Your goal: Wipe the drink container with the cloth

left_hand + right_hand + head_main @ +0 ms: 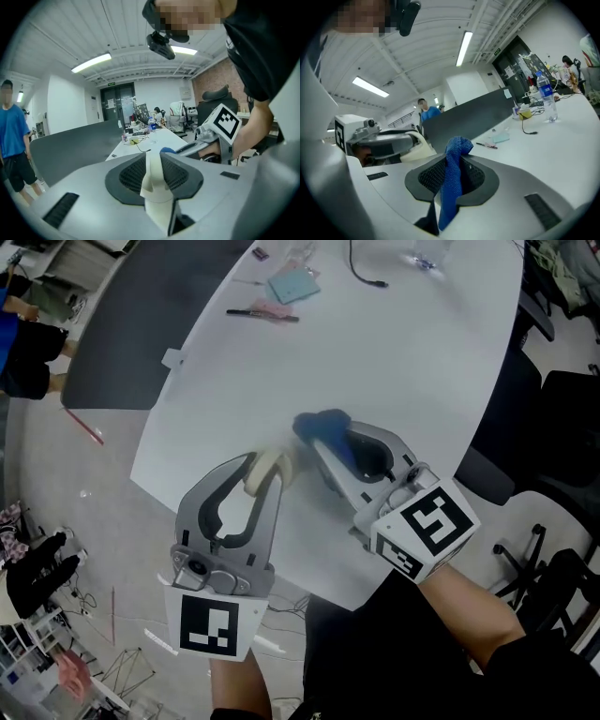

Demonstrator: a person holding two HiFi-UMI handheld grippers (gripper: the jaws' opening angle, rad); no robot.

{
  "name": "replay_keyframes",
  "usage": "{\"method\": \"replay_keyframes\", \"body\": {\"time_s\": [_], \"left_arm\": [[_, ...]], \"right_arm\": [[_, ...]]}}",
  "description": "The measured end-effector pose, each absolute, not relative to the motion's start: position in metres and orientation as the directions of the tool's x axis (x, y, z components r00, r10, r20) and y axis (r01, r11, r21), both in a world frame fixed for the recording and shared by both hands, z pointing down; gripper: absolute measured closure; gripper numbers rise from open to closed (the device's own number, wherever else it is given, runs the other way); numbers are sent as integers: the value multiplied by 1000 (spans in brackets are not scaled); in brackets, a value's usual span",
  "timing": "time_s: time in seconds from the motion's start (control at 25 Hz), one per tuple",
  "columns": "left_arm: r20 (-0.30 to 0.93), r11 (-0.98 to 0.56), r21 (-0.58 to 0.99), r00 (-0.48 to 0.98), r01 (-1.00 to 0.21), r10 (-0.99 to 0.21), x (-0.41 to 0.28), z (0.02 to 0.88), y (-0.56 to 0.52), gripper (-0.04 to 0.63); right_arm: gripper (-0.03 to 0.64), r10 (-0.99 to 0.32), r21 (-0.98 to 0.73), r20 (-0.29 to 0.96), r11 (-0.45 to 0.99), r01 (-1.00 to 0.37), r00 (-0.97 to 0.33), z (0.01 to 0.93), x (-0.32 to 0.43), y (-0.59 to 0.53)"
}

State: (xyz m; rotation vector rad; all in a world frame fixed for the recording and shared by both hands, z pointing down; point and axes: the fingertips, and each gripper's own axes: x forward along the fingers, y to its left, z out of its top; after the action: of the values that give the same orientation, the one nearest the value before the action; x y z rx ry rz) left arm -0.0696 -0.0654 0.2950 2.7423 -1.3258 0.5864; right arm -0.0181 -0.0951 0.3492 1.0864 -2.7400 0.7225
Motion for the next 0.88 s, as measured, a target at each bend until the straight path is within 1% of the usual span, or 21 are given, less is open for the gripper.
{"method": "replay_keyframes", "body": {"time_s": [0.08,0.16,0.2,0.28,0.4,0.44,0.48,0.52,0.6,0.76,0.88], "left_arm": [[335,-598,-100,539,-795,-772,-70,294,-66,475],[307,-531,-52,492,-846,-814,-72,290,-67,385],[289,-477,-22,452,-878,-844,-74,287,-66,377],[267,-344,30,339,-938,-902,-77,283,-65,377],[297,-171,31,172,-985,-939,-80,288,-65,377],[311,-131,23,132,-991,-941,-81,291,-66,387],[321,-102,18,102,-995,-942,-82,293,-67,411],[325,-83,15,83,-996,-942,-82,293,-67,443],[326,-71,7,69,-997,-943,-81,294,-67,454],[315,-102,-18,92,-995,-945,-80,294,-66,470],[312,-118,-31,103,-992,-944,-81,295,-65,487]], "right_arm": [[560,-598,-395,239,660,-639,-765,336,-24,-100],[560,-569,-416,215,682,-601,-794,327,-30,-101],[560,-554,-430,203,691,-581,-808,323,-32,-102],[560,-524,-457,182,704,-543,-832,316,-36,-102],[560,-478,-479,174,723,-498,-861,316,-43,-104],[560,-460,-487,177,727,-484,-870,318,-46,-104],[560,-443,-495,178,731,-470,-878,321,-48,-104],[560,-429,-505,178,733,-456,-886,323,-50,-104],[560,-408,-531,171,728,-433,-897,325,-52,-104],[560,-381,-625,154,677,-388,-912,338,-51,-107],[560,-373,-690,190,608,-394,-908,367,-50,-106]]}}
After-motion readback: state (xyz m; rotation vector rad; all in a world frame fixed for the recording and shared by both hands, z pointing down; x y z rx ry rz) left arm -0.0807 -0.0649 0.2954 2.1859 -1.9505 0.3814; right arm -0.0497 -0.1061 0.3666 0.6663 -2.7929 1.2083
